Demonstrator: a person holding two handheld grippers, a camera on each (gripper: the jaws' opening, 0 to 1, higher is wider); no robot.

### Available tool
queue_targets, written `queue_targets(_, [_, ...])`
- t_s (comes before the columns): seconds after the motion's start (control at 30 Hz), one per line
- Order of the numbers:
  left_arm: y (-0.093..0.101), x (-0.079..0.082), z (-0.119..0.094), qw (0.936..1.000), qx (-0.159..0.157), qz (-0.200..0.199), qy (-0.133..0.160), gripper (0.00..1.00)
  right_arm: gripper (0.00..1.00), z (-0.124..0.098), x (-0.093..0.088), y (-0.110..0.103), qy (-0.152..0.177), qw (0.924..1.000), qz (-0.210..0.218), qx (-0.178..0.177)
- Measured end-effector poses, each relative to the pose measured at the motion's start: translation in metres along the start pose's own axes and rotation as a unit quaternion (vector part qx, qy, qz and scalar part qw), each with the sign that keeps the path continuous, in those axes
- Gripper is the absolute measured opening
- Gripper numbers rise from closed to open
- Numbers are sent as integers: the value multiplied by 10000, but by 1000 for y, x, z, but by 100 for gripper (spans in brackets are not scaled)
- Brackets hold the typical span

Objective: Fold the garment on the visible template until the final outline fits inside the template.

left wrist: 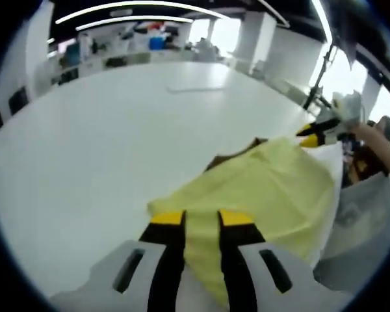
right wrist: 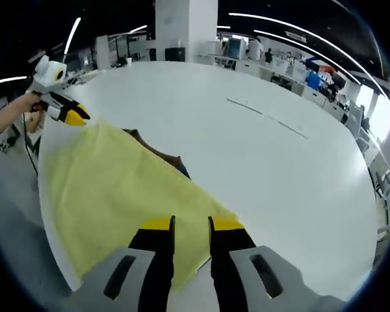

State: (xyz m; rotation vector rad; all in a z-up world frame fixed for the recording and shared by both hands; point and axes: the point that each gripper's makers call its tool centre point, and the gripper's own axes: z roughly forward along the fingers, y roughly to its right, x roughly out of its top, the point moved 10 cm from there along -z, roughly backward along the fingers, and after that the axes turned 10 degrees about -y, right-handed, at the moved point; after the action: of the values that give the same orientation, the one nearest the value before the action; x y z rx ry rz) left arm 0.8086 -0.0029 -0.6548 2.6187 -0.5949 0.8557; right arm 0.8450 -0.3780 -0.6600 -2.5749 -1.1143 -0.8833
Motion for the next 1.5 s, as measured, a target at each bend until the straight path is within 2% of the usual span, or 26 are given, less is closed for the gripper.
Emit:
queue_targets(0.2, [12,3,-20,9995,-114,247,153,30,31,-19,7,-13,179,9998,-15,128])
queue_targets(0.33, [20,2,-30,9988,-222,389,210,40,38,-31,8,-23,256,9992,-63,295])
queue_targets(0.47, [26,0,-44,9981,-266,512,215,42,43,-43,8,-32,273,9988,-191,355])
queue_targets(0.6, [31,0,-56,9966,-274,708,330,47,53,-55,7,-42,290,9980,-315,455])
queue_targets(0.7, [35,1,-64,9952,-262,873,341,51,55,-60,5,-47,291,9978,-399,432])
queue_targets(0.87, [42,1,-78,9939,-289,1006,338,52,59,-71,4,-53,267,9977,-489,389])
queue_targets(0.97, [46,4,-87,9934,-494,876,546,52,62,-77,2,-57,199,9977,-552,329])
queue_targets(1.1, [51,3,-97,9925,-489,960,586,56,65,-86,0,-66,191,9975,-557,387])
queue_targets(1.2, [55,0,-104,9908,-618,1019,645,57,67,-93,1,-68,222,9974,-597,352])
queue_targets(1.43, [60,-8,-115,9908,-603,1076,554,60,71,-108,4,-74,353,9970,-611,329])
queue_targets(1.5, [59,-9,-119,9915,-568,1047,528,60,71,-111,2,-76,295,9970,-654,292])
